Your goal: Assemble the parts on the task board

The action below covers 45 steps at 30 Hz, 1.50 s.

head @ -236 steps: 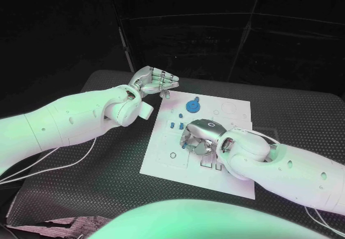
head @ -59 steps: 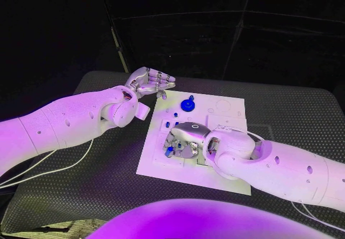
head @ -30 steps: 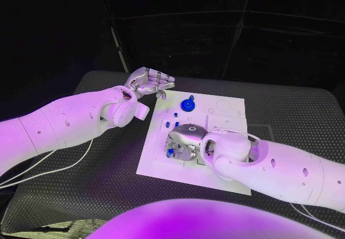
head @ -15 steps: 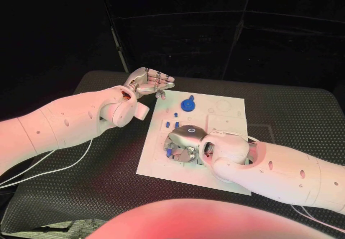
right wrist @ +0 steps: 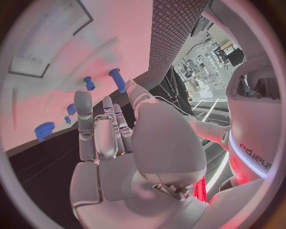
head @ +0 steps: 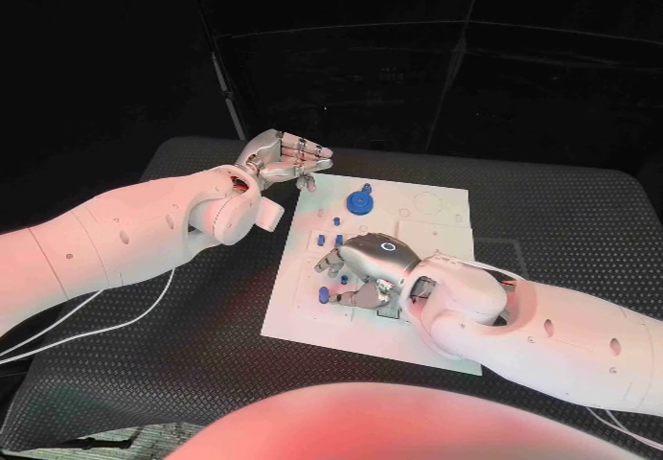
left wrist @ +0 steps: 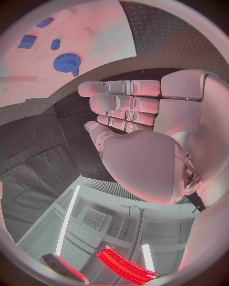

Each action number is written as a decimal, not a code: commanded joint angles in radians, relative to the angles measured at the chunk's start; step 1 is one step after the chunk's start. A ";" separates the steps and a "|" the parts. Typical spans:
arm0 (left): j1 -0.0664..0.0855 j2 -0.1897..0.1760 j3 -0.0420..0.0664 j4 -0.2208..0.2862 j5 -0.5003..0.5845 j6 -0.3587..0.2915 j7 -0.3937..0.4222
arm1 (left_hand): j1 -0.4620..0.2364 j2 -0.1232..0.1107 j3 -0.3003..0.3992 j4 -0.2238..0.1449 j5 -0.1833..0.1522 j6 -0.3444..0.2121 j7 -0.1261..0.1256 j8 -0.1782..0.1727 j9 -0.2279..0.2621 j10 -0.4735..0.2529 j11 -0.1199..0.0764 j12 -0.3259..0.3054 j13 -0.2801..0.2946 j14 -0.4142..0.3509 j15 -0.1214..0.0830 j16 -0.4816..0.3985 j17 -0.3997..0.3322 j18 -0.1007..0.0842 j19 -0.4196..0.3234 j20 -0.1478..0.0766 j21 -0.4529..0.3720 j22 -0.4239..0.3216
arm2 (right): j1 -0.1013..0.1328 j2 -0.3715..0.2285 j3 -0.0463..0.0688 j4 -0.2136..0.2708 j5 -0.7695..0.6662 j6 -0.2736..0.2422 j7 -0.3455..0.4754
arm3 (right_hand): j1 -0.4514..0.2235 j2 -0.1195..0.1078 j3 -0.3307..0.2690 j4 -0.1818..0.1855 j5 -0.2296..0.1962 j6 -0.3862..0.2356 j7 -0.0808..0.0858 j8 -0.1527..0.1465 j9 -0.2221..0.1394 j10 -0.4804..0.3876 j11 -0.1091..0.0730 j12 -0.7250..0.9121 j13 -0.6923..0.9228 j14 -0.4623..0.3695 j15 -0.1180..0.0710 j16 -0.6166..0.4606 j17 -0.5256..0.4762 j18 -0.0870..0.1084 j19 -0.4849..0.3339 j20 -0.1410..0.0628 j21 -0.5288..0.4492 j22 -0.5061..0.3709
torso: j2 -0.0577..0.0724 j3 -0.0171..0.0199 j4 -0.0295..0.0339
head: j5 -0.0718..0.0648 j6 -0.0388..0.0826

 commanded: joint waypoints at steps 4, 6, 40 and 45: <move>0.001 -0.006 0.001 0.003 0.004 0.008 0.003 | 0.009 0.002 0.004 -0.005 0.001 0.001 0.005 -0.005 -0.001 -0.005 0.002 0.007 -0.001 -0.004 0.000 -0.005 -0.001 0.013 0.005 -0.001 -0.004 -0.001 | 0.002 -0.141 0.038 0.093 0.133 -0.104 0.019 | 0.012 0.013 -0.051 0.004 0.016 0.039 0.023 0.019 0.009 0.012 -0.005 0.053 0.008 0.030 0.004 -0.005 0.000 0.000 -0.002 -0.004 -0.006 0.001 | -0.003 -0.0024 -0.0015 | -0.030 0.006; 0.001 -0.008 0.001 0.002 0.004 0.007 0.003 | 0.009 0.002 0.004 -0.005 0.001 0.001 0.005 -0.005 -0.001 -0.005 0.002 0.007 -0.001 -0.004 0.000 -0.005 -0.001 0.013 0.005 -0.001 -0.004 -0.001 | 0.003 -0.197 0.056 0.115 0.219 -0.108 0.000 | -0.002 0.025 -0.061 0.020 0.029 0.087 0.035 0.041 0.017 0.056 0.000 0.087 0.018 0.033 0.007 0.001 0.009 -0.003 0.008 -0.002 0.001 0.015 | -0.004 -0.0024 -0.0029 | -0.043 0.011; 0.000 -0.009 0.000 -0.002 0.004 0.006 0.002 | 0.007 0.002 0.003 -0.004 0.001 0.001 0.005 -0.005 -0.001 -0.006 0.002 0.007 -0.001 -0.004 0.000 -0.005 -0.002 0.013 0.005 -0.001 -0.006 -0.002 | -0.109 -0.469 0.085 0.213 0.245 -0.057 -0.420 | -0.159 0.045 -0.382 0.187 0.136 0.154 -0.043 0.261 0.133 0.285 -0.083 1.071 1.025 0.082 -0.059 0.148 0.282 -0.050 0.173 -0.061 0.158 0.307 | -0.022 -0.0099 -0.0375 | -0.132 0.026; 0.000 -0.009 0.000 -0.002 0.004 0.006 0.002 | 0.007 0.002 0.003 -0.004 0.001 0.001 0.005 -0.005 -0.001 -0.006 0.002 0.007 -0.001 -0.004 0.000 -0.005 -0.002 0.013 0.005 -0.001 -0.006 -0.002 | -0.119 -0.452 0.085 0.211 0.241 -0.060 -0.415 | -0.161 0.046 -0.383 0.188 0.136 0.156 -0.045 0.269 0.138 0.290 -0.084 1.081 1.039 0.083 -0.060 0.150 0.286 -0.051 0.174 -0.061 0.160 0.310 | -0.023 -0.0099 -0.0379 | -0.133 0.022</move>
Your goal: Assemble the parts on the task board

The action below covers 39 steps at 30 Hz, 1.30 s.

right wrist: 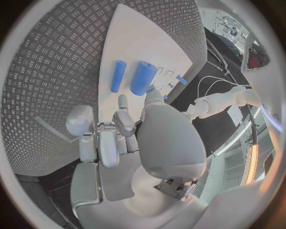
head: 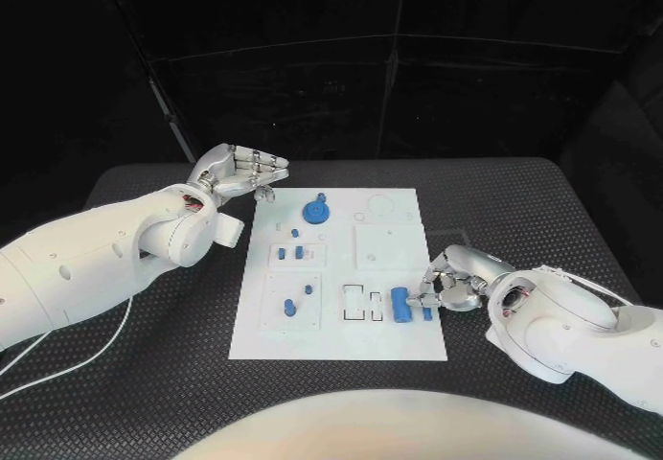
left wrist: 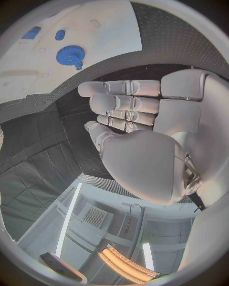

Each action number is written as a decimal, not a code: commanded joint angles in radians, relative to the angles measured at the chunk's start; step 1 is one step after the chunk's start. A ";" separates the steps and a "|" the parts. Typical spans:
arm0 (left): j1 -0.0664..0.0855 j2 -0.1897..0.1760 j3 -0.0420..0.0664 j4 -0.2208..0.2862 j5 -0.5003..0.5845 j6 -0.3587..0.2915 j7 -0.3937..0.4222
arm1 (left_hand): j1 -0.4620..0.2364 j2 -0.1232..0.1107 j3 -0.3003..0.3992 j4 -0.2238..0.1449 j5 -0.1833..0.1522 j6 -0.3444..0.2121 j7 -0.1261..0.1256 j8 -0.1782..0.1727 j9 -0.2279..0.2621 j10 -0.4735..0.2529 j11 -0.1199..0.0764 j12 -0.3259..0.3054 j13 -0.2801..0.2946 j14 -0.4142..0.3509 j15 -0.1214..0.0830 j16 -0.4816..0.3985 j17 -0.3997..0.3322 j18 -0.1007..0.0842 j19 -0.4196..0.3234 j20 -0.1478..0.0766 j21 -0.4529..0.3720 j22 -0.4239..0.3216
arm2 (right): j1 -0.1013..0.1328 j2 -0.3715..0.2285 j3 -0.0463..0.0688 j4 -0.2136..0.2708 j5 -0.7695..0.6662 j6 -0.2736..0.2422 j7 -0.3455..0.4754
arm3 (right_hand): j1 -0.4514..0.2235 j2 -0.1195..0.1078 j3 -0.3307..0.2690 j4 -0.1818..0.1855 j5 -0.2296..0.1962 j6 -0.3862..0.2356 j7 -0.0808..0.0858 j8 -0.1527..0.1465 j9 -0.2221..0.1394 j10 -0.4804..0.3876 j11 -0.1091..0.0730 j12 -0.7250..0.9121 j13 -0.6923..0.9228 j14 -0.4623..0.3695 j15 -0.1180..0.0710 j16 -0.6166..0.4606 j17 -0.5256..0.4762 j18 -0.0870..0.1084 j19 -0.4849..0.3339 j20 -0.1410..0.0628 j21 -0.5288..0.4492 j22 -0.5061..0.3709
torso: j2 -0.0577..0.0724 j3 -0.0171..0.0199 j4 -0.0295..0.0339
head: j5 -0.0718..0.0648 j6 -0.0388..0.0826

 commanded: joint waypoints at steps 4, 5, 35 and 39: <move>0.001 0.000 0.001 0.001 0.003 0.006 0.004 | 0.007 0.002 0.003 -0.004 0.001 0.001 0.005 -0.005 -0.001 -0.006 0.002 0.003 -0.002 -0.004 0.000 -0.005 -0.001 0.013 0.005 -0.001 -0.006 -0.001 | -0.007 0.015 0.000 0.001 -0.030 0.003 -0.007 | -0.015 0.003 -0.008 -0.001 0.006 -0.004 -0.005 0.011 0.005 0.010 -0.002 0.012 0.013 0.080 -0.006 0.006 0.122 -0.012 0.010 -0.001 0.007 0.005 | 0.001 -0.0004 0.0001 | 0.000 -0.003; 0.001 -0.001 0.001 0.002 0.003 0.006 0.004 | 0.007 0.002 0.003 -0.004 0.001 0.001 0.005 -0.005 -0.001 -0.006 0.002 0.003 -0.002 -0.004 0.000 -0.005 -0.001 0.013 0.005 -0.001 -0.006 -0.001 | -0.007 0.017 0.000 0.001 -0.031 0.001 -0.006 | -0.016 0.003 -0.008 -0.001 0.007 -0.004 -0.005 0.013 0.006 0.012 -0.002 0.014 0.017 0.080 -0.006 0.006 0.124 -0.012 0.010 -0.001 0.007 0.005 | 0.001 -0.0006 0.0003 | 0.000 -0.003; 0.000 -0.006 0.001 0.008 0.003 0.012 -0.003 | 0.007 0.002 0.003 -0.004 0.001 0.001 0.005 -0.005 -0.001 -0.006 0.002 0.003 -0.002 -0.004 0.000 -0.005 -0.001 0.013 0.005 -0.001 -0.006 -0.001 | -0.046 0.096 0.000 -0.063 -0.038 0.057 -0.022 | -0.036 0.031 0.001 -0.002 0.037 -0.003 -0.013 0.050 0.030 0.025 -0.009 0.047 0.067 0.081 -0.011 0.012 0.136 -0.013 0.012 -0.006 0.013 0.016 | -0.001 -0.0004 0.0002 | 0.004 -0.011; 0.000 -0.006 0.001 0.008 0.003 0.013 -0.004 | 0.007 0.002 0.003 -0.004 0.001 0.001 0.005 -0.005 -0.001 -0.006 0.002 0.003 -0.002 -0.004 0.000 -0.005 -0.001 0.013 0.005 -0.001 -0.006 -0.001 | -0.046 0.097 0.000 -0.063 -0.041 0.032 -0.020 | -0.013 0.058 0.013 -0.005 0.066 -0.003 -0.016 0.062 0.039 0.032 -0.011 0.058 0.084 0.082 -0.014 0.014 0.140 -0.014 0.014 -0.008 0.015 0.020 | 0.000 -0.0004 0.0009 | 0.005 -0.010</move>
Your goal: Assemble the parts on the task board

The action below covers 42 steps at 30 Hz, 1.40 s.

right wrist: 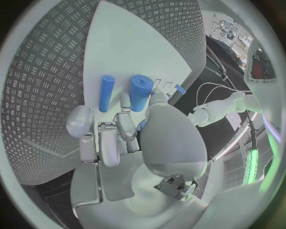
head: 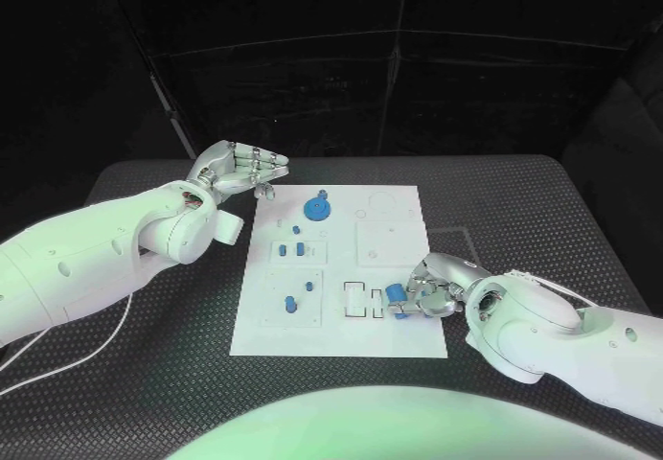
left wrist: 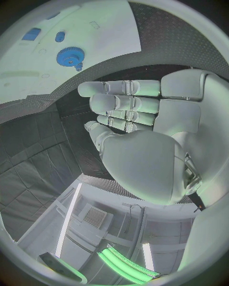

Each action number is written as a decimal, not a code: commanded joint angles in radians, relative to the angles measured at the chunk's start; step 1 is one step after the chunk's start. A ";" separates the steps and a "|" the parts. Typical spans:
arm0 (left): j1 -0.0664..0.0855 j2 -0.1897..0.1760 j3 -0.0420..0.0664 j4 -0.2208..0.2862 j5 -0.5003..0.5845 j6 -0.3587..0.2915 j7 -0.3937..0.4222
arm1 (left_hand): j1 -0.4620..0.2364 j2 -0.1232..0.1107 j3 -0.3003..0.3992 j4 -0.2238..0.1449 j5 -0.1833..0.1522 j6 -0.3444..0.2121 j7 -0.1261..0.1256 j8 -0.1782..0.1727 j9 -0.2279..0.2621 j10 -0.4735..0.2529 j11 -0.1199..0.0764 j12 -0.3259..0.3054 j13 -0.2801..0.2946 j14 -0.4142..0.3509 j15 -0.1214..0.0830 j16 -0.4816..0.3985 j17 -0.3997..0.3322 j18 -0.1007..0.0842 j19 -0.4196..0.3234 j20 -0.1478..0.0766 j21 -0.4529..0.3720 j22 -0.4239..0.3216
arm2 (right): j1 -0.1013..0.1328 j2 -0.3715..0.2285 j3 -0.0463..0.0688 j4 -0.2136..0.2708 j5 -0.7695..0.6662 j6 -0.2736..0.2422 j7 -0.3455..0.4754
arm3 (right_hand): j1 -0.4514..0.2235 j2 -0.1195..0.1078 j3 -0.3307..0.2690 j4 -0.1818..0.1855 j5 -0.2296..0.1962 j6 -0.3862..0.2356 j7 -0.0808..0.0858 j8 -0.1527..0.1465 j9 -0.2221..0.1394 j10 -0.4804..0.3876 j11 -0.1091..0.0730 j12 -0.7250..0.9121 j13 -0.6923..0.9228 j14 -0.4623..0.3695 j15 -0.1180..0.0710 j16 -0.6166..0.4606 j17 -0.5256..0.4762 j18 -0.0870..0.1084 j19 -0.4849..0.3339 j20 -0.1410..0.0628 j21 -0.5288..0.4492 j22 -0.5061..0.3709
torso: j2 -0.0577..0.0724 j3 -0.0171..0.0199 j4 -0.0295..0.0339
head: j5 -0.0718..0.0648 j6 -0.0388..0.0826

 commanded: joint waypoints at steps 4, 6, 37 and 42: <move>0.001 0.000 0.001 0.003 0.003 0.011 0.000 | 0.005 0.003 0.003 -0.003 0.001 0.002 0.005 -0.005 -0.001 -0.006 0.002 0.004 -0.001 -0.004 0.001 -0.005 -0.001 0.013 0.005 -0.001 -0.007 -0.002 | -0.006 -0.010 -0.005 0.014 -0.005 -0.043 -0.003 | 0.042 0.044 0.014 -0.002 0.073 -0.001 -0.010 0.016 0.011 0.020 -0.003 0.024 0.033 0.083 -0.009 0.009 0.147 -0.015 0.009 -0.003 0.011 0.008 | 0.000 0.0009 0.0004 | 0.002 0.001; 0.001 -0.001 0.001 0.003 0.003 0.011 0.000 | 0.005 0.003 0.003 -0.003 0.001 0.002 0.005 -0.005 -0.001 -0.006 0.002 0.004 -0.001 -0.004 0.001 -0.005 -0.001 0.013 0.005 -0.001 -0.007 -0.002 | -0.006 -0.018 -0.005 0.028 -0.004 -0.063 0.003 | 0.049 0.050 0.014 -0.002 0.098 0.001 -0.012 0.019 0.014 0.028 -0.004 0.034 0.048 0.084 -0.010 0.010 0.150 -0.016 0.012 -0.004 0.013 0.013 | 0.000 0.0012 -0.0004 | 0.003 0.001; -0.002 0.001 0.001 0.007 0.003 0.014 0.000 | 0.005 0.003 0.003 -0.003 0.001 0.002 0.005 -0.005 -0.001 -0.006 0.002 0.004 -0.001 -0.004 0.001 -0.005 -0.001 0.013 0.005 -0.001 -0.007 -0.002 | -0.005 0.085 -0.004 0.028 0.072 -0.085 0.048 | -0.036 0.056 -0.043 0.004 0.102 0.002 -0.015 0.029 0.029 0.038 -0.007 0.042 0.076 0.083 -0.012 0.010 0.149 -0.017 0.014 -0.006 0.018 0.023 | 0.001 -0.0010 0.0016 | 0.012 0.002; -0.002 0.001 0.001 0.007 0.003 0.014 0.000 | 0.005 0.003 0.003 -0.003 0.001 0.002 0.005 -0.005 -0.001 -0.006 0.002 0.004 -0.001 -0.004 0.001 -0.005 -0.001 0.013 0.005 -0.001 -0.007 -0.002 | -0.005 0.103 -0.003 0.016 0.063 -0.085 0.031 | -0.051 0.053 -0.048 0.004 0.085 0.003 -0.016 0.031 0.032 0.040 -0.007 0.045 0.080 0.083 -0.012 0.010 0.151 -0.017 0.015 -0.006 0.018 0.025 | 0.001 0.0004 -0.0005 | 0.015 0.003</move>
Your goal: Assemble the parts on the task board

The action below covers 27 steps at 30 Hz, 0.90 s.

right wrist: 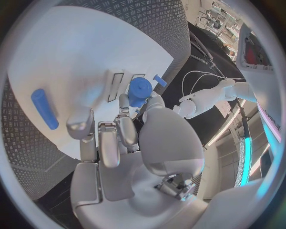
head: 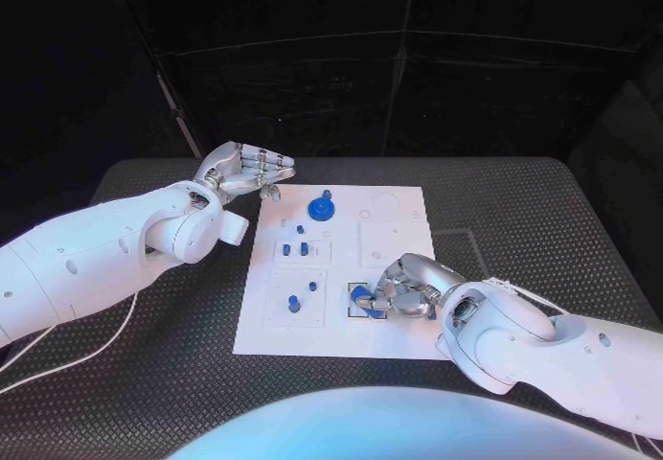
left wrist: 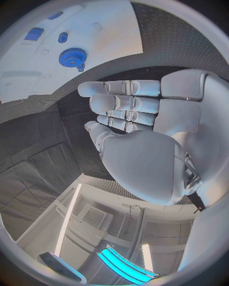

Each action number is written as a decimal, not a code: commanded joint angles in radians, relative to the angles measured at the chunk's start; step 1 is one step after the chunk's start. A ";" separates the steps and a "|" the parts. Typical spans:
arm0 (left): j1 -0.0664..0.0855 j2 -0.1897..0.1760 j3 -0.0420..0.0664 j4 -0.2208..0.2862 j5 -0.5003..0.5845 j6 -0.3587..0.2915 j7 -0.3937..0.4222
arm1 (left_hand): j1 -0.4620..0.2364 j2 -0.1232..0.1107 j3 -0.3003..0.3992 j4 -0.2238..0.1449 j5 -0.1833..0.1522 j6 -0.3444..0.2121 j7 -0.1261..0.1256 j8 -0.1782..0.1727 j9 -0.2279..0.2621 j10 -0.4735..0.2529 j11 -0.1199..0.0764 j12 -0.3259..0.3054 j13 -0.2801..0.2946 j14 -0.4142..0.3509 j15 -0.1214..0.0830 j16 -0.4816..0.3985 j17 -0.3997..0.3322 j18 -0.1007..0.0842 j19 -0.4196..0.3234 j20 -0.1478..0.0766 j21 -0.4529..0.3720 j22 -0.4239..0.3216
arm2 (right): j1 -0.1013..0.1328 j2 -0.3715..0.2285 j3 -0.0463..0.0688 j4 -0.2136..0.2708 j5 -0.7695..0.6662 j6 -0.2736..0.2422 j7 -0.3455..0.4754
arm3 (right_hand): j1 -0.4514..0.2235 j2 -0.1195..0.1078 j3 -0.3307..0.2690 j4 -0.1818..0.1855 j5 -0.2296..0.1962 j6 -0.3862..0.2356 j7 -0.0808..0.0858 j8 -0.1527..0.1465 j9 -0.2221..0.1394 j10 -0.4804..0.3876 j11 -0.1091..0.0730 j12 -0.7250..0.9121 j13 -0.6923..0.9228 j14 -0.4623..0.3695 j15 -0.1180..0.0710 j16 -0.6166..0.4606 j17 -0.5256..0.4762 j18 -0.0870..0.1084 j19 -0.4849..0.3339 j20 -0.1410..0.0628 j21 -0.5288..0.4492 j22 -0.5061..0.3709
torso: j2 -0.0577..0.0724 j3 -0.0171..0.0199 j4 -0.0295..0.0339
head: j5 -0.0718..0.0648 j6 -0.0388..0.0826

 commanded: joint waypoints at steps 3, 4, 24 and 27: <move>0.001 0.001 0.001 0.003 0.003 0.009 0.003 | 0.005 0.003 0.003 -0.003 0.001 0.002 0.005 -0.005 -0.001 -0.006 0.002 0.004 -0.001 -0.004 0.001 -0.005 -0.001 0.013 0.005 -0.001 -0.007 -0.001 | 0.001 0.011 0.001 -0.009 -0.006 0.016 -0.021 | -0.014 0.002 -0.004 0.001 -0.006 -0.003 0.005 -0.003 0.000 0.006 0.000 0.003 0.003 0.084 -0.005 0.003 0.152 -0.017 0.008 0.001 0.003 0.000 | 0.000 0.0007 -0.0017 | 0.001 0.001; 0.001 0.001 0.001 0.003 0.003 0.009 0.003 | 0.005 0.003 0.003 -0.003 0.001 0.002 0.005 -0.005 -0.001 -0.006 0.002 0.004 -0.001 -0.004 0.001 -0.005 -0.001 0.013 0.005 -0.001 -0.007 -0.001 | 0.001 0.012 0.001 -0.011 -0.007 0.015 -0.023 | -0.014 0.002 -0.004 0.001 -0.006 -0.003 0.005 -0.003 0.000 0.006 0.000 0.003 0.003 0.084 -0.005 0.003 0.152 -0.017 0.008 0.001 0.003 0.000 | 0.000 0.0006 -0.0016 | 0.001 0.001; 0.001 -0.001 0.001 0.003 0.003 0.010 0.001 | 0.005 0.003 0.004 -0.003 0.001 0.002 0.005 -0.005 -0.001 -0.006 0.002 0.004 -0.001 -0.003 0.001 -0.004 -0.001 0.013 0.006 -0.001 -0.008 -0.002 | 0.001 0.028 0.001 -0.011 -0.017 0.037 -0.014 | -0.066 -0.044 0.033 -0.001 -0.149 -0.001 0.001 0.012 0.017 0.007 -0.003 -0.003 0.011 0.083 -0.007 0.002 0.150 -0.018 0.008 -0.001 0.003 0.004 | 0.000 0.0012 -0.0036 | 0.000 0.002; 0.001 -0.001 0.001 0.002 0.003 0.010 0.001 | 0.005 0.003 0.004 -0.003 0.001 0.002 0.005 -0.005 -0.001 -0.006 0.002 0.004 -0.001 -0.003 0.001 -0.004 -0.001 0.013 0.006 -0.001 -0.008 -0.002 | 0.001 0.027 0.001 -0.008 -0.022 0.047 -0.012 | -0.050 -0.042 0.041 -0.002 -0.138 0.006 -0.002 0.017 0.021 0.012 -0.005 0.002 0.018 0.083 -0.009 0.002 0.151 -0.018 0.009 -0.002 0.003 0.005 | -0.001 0.0012 -0.0045 | 0.000 0.001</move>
